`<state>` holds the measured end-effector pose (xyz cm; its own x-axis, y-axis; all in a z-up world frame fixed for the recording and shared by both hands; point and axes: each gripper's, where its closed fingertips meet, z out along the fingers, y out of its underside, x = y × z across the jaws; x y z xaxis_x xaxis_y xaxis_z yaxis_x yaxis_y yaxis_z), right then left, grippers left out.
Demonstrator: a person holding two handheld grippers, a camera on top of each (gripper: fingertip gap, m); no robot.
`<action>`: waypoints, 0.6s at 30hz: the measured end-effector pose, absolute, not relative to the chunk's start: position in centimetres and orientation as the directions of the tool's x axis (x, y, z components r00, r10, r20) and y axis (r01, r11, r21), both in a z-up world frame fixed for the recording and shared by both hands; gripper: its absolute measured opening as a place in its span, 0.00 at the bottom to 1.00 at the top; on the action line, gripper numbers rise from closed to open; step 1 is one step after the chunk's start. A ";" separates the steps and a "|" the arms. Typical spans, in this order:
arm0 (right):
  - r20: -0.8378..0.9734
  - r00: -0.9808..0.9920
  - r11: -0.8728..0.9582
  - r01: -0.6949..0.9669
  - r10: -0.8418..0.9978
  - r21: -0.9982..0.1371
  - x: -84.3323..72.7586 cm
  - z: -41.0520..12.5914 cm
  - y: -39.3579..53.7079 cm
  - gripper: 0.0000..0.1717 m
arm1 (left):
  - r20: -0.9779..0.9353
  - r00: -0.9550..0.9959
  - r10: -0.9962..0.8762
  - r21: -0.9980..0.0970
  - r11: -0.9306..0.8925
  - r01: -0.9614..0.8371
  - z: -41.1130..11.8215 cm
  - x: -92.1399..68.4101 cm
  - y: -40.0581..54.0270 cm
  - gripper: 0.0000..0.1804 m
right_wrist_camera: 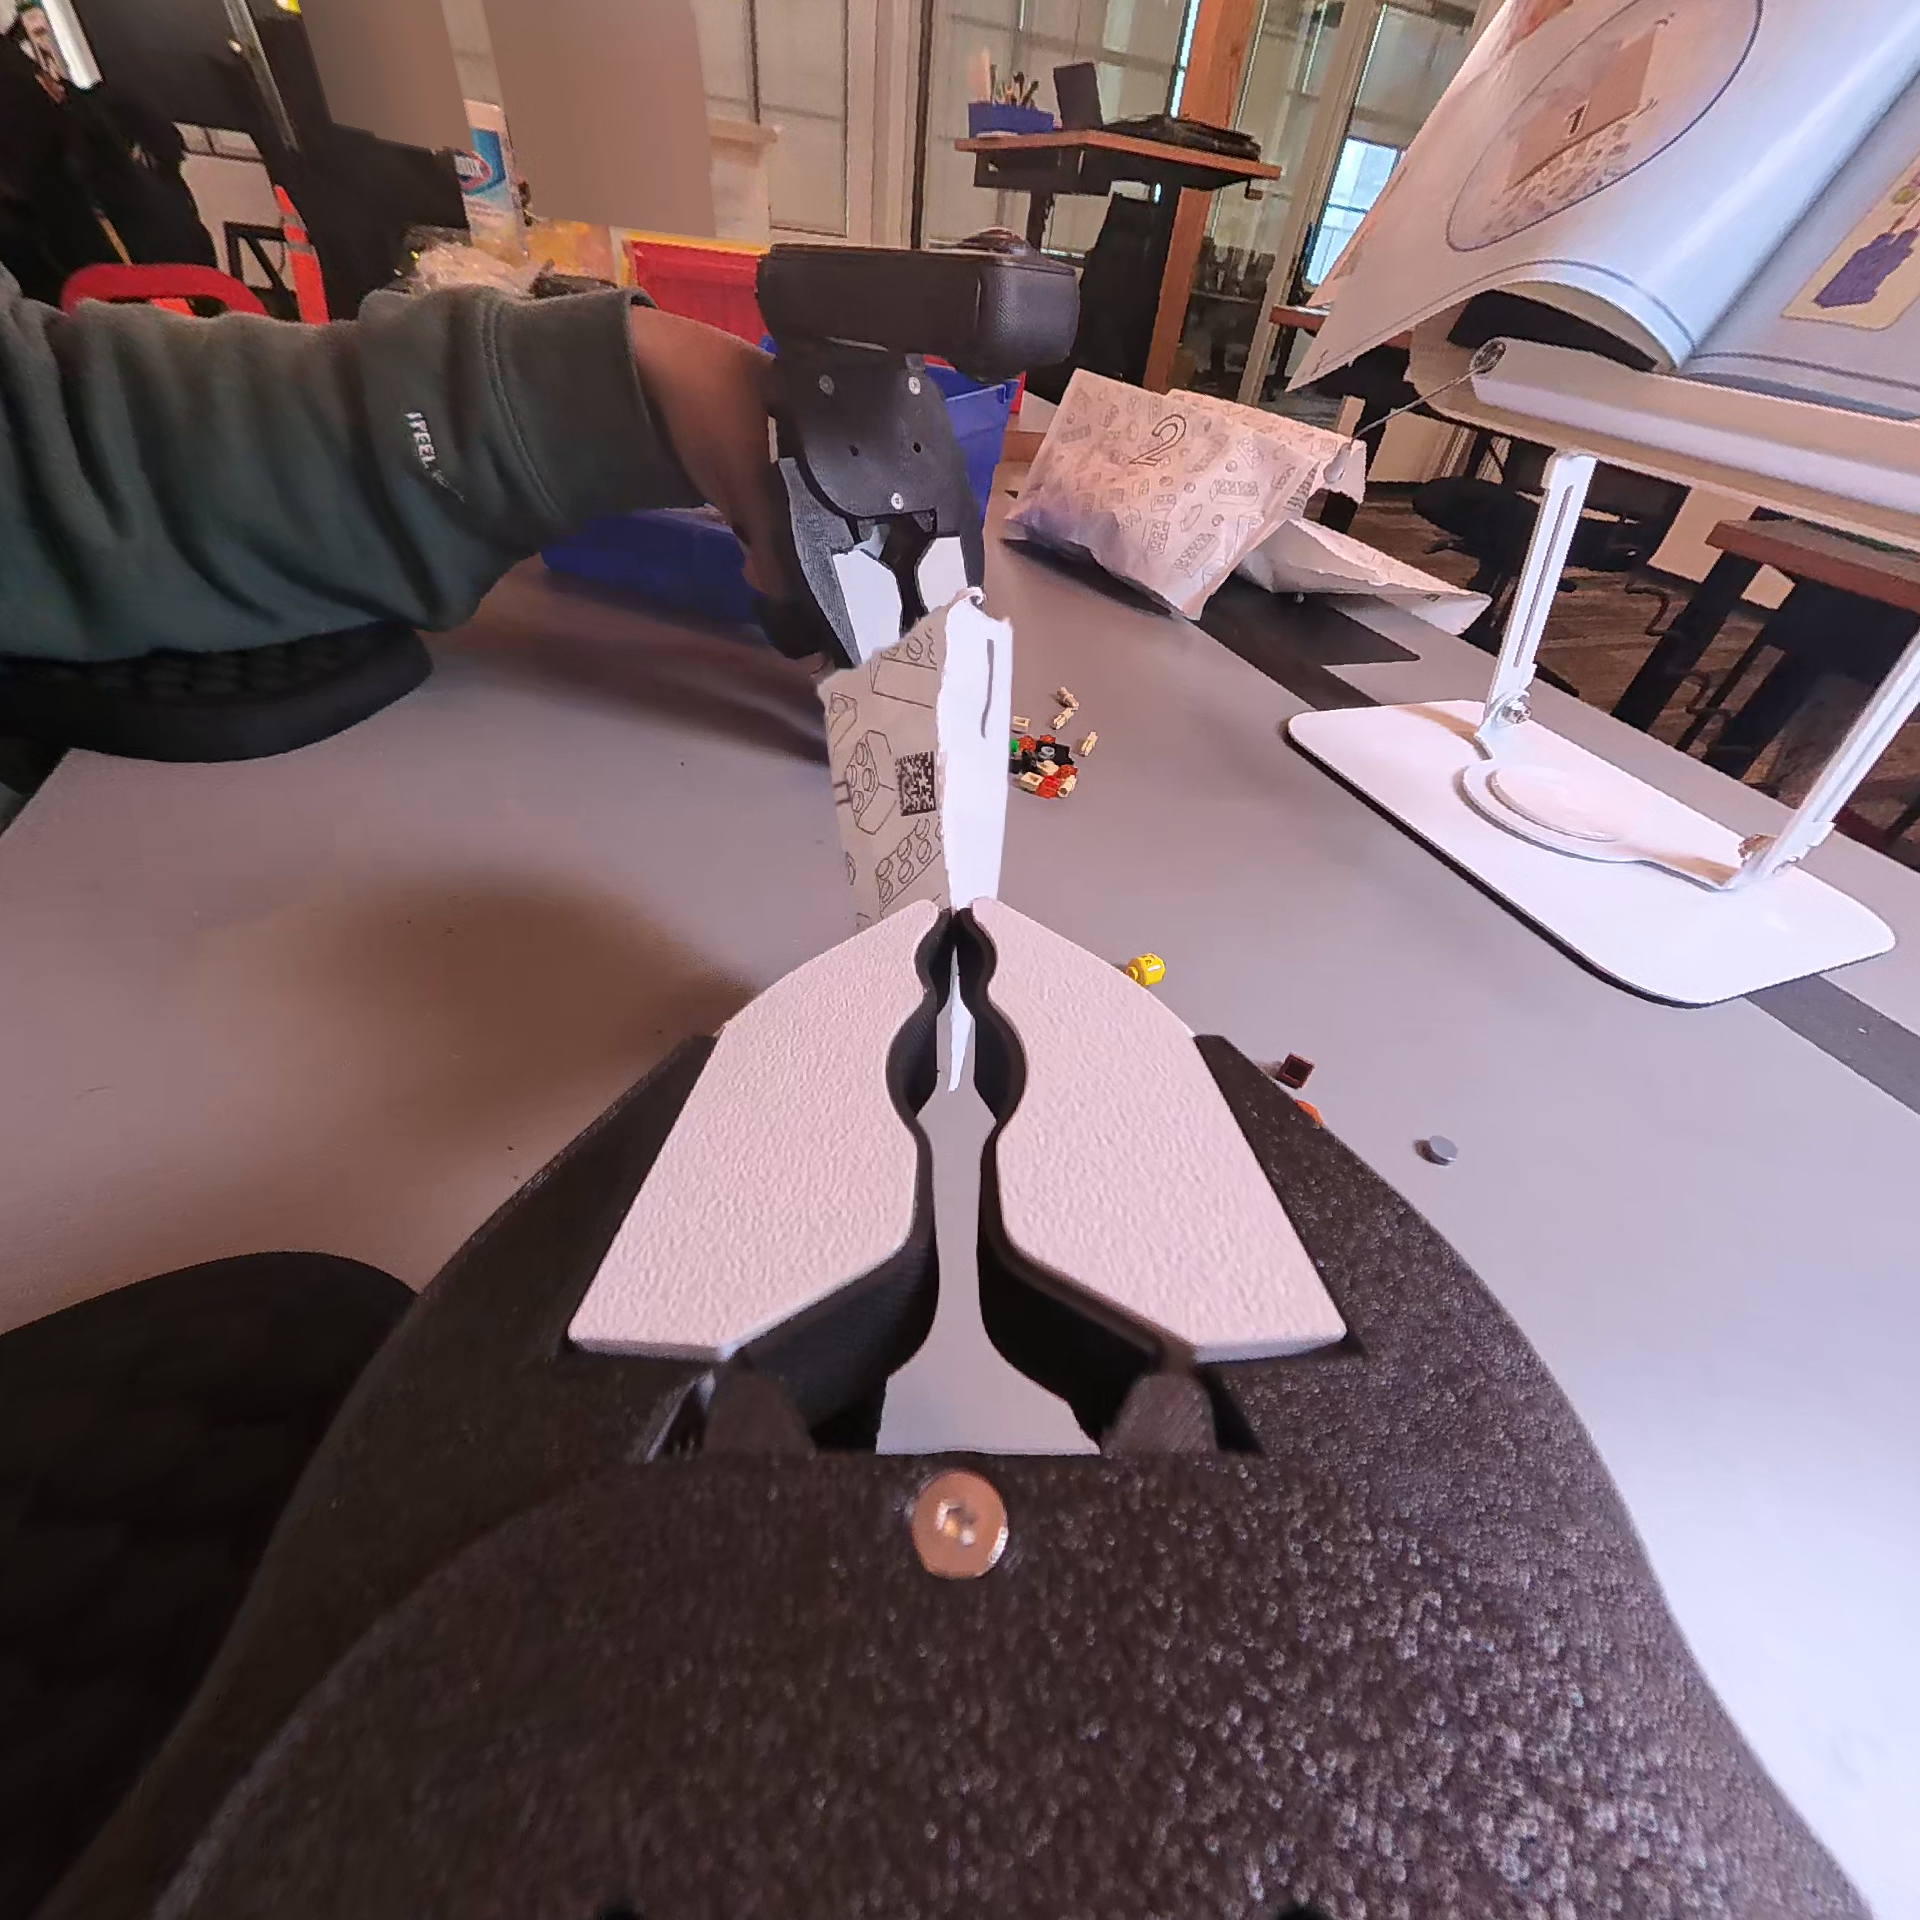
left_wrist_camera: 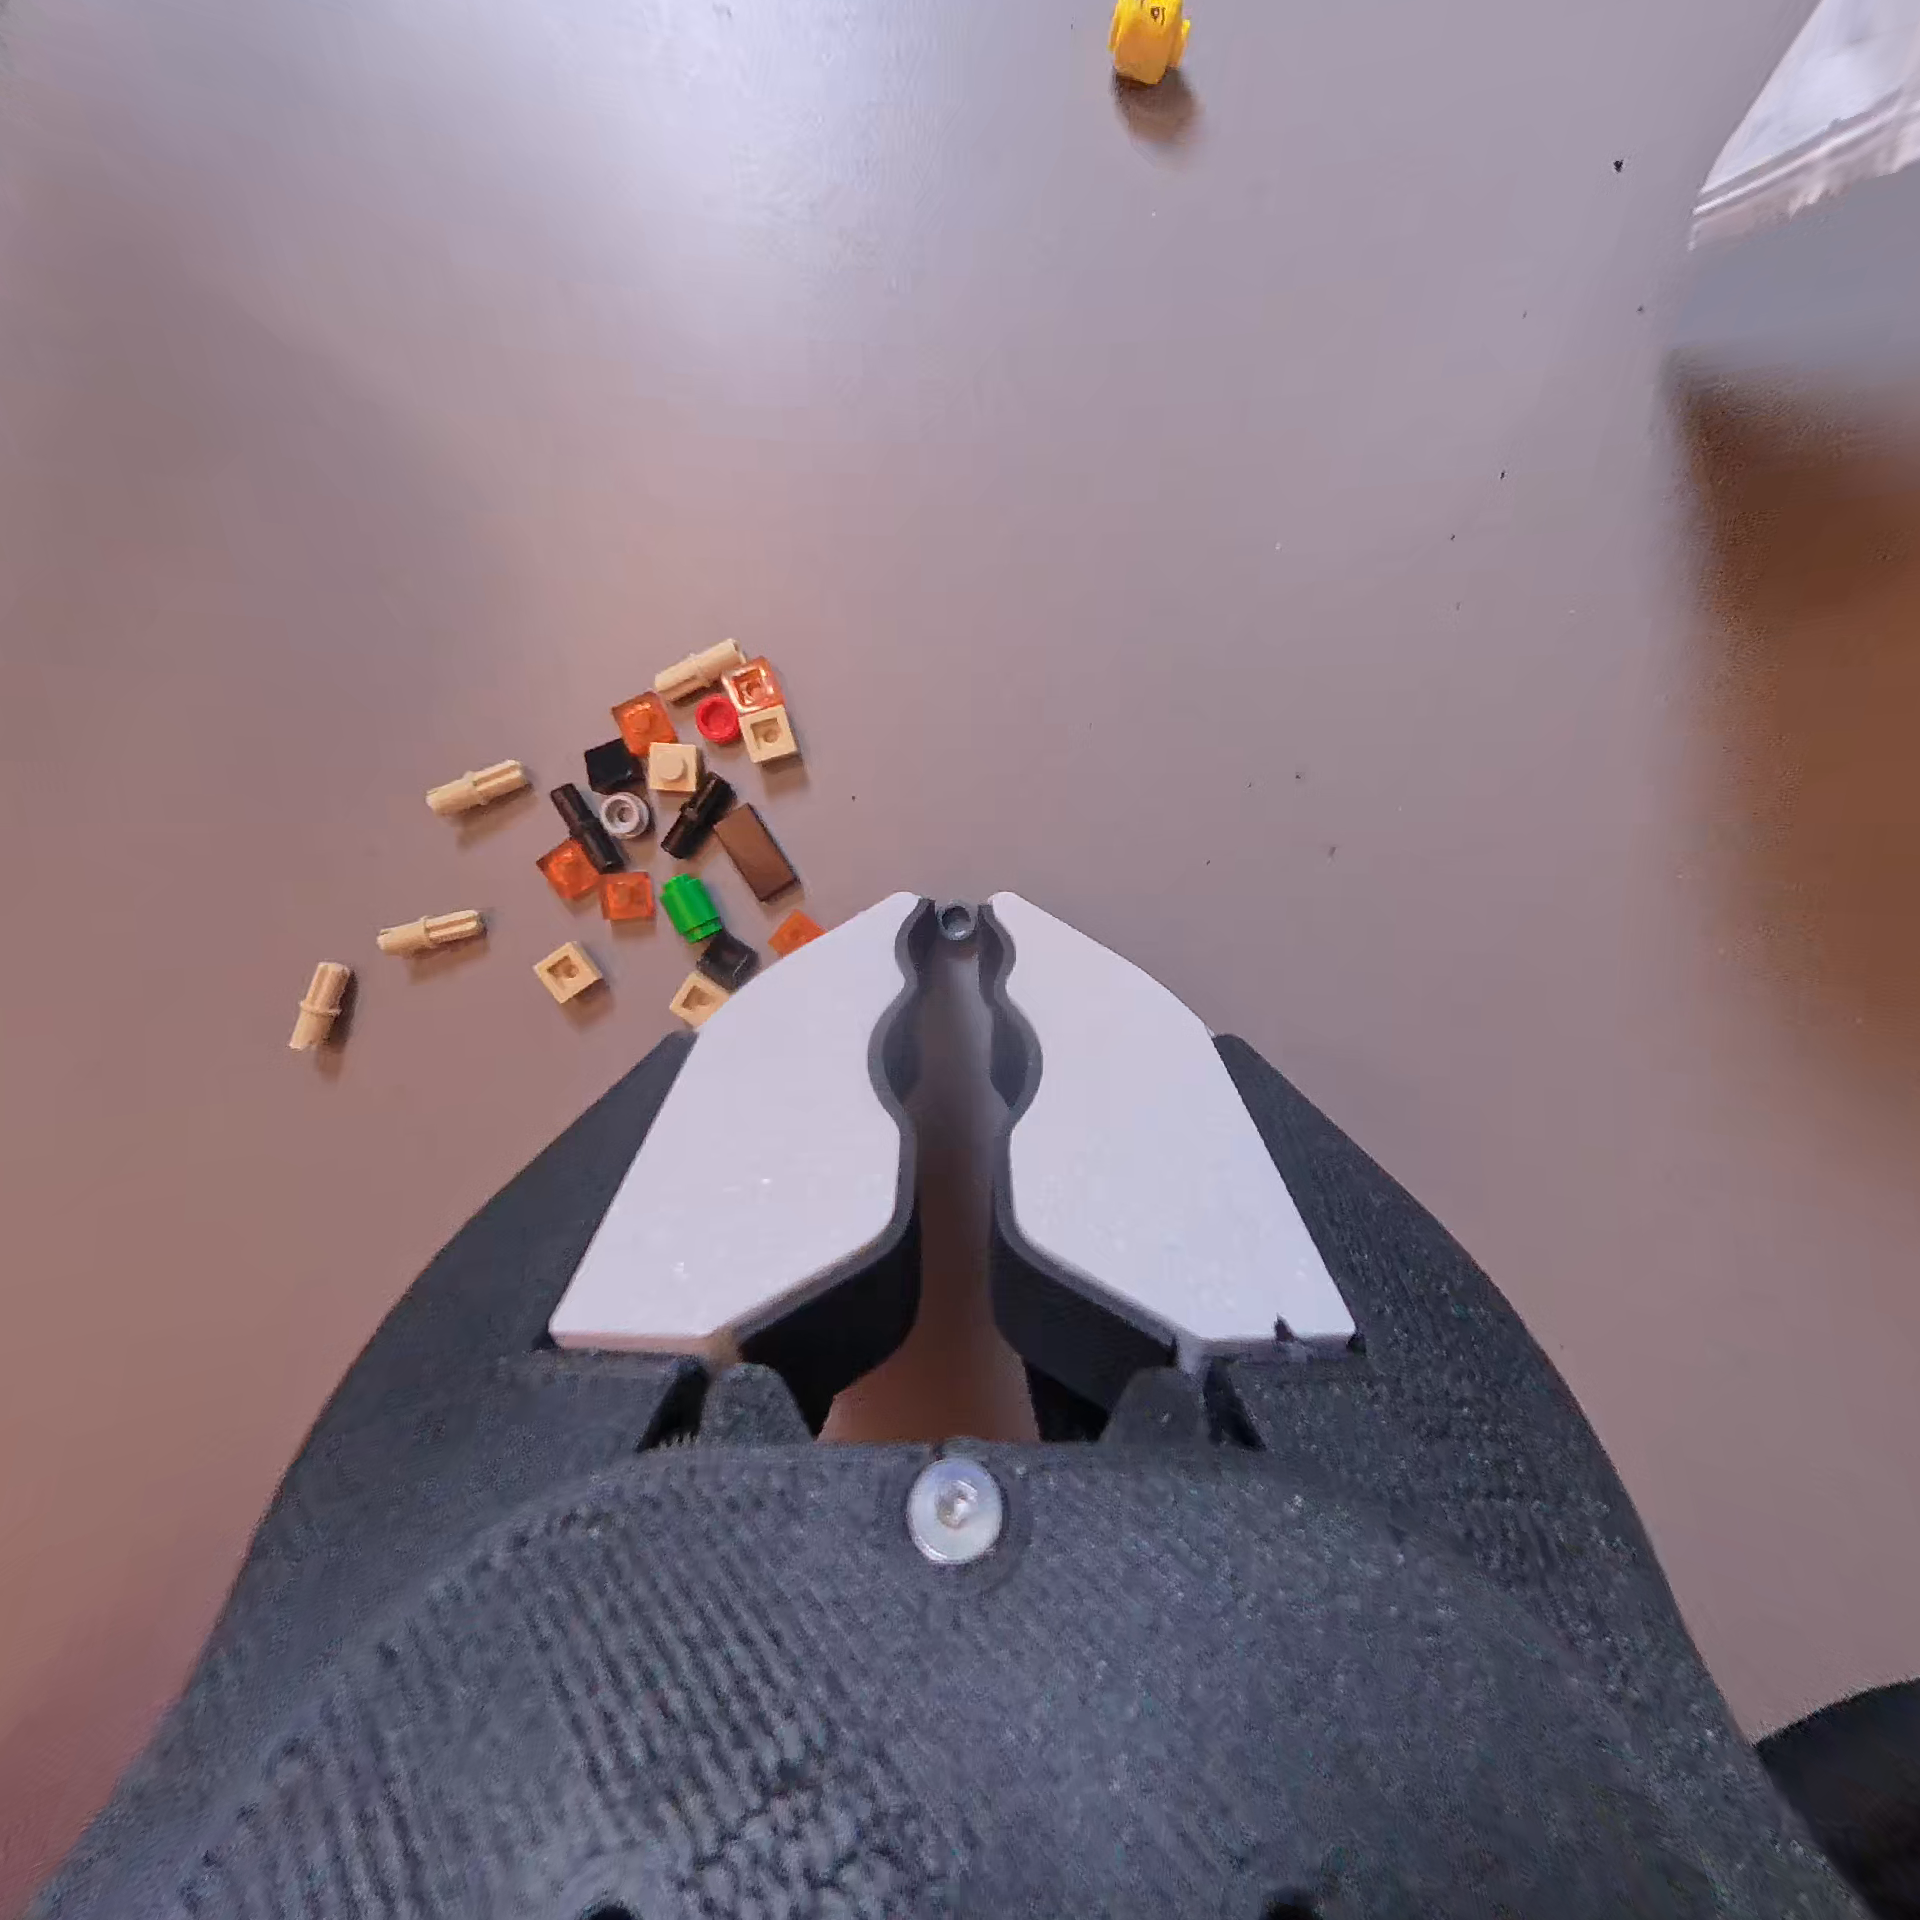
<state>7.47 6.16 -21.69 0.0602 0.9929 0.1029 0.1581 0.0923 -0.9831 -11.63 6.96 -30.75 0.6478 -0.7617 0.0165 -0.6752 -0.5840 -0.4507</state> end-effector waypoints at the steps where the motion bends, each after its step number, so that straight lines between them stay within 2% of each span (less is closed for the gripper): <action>1: 0.103 0.059 0.093 0.160 0.993 -0.983 7.5 -21.7 6.2 0.00 | 0.016 0.641 -0.768 -0.458 -0.575 -0.678 -30.7 -11.4 7.0 0.04; 5: 0.105 0.051 0.095 0.165 0.993 -0.982 7.4 -21.9 6.0 0.00 | 0.065 0.537 -0.841 -0.657 -0.441 -0.612 -26.3 -6.5 6.6 0.04; 7: 0.101 0.039 0.093 0.167 0.994 -0.982 7.3 -22.0 5.8 0.00 | 0.013 0.437 -0.900 -0.759 -0.293 -0.581 -22.8 -3.0 5.4 0.04; 9: 0.099 0.025 0.093 0.166 0.995 -0.982 7.2 -22.1 5.6 0.00 | -0.067 0.340 -0.938 -0.812 -0.147 -0.565 -20.4 0.1 3.7 0.04; 12: 0.103 0.004 0.101 0.151 0.995 -0.983 7.1 -21.9 5.1 0.00 | -0.170 0.296 -0.940 -0.812 -0.036 -0.582 -19.5 2.6 2.8 0.09; 18: 0.110 -0.007 0.109 0.146 0.994 -0.983 7.0 -21.8 4.8 0.00 | -0.197 0.265 -0.944 -0.752 -0.028 -0.658 -21.6 3.0 2.6 0.16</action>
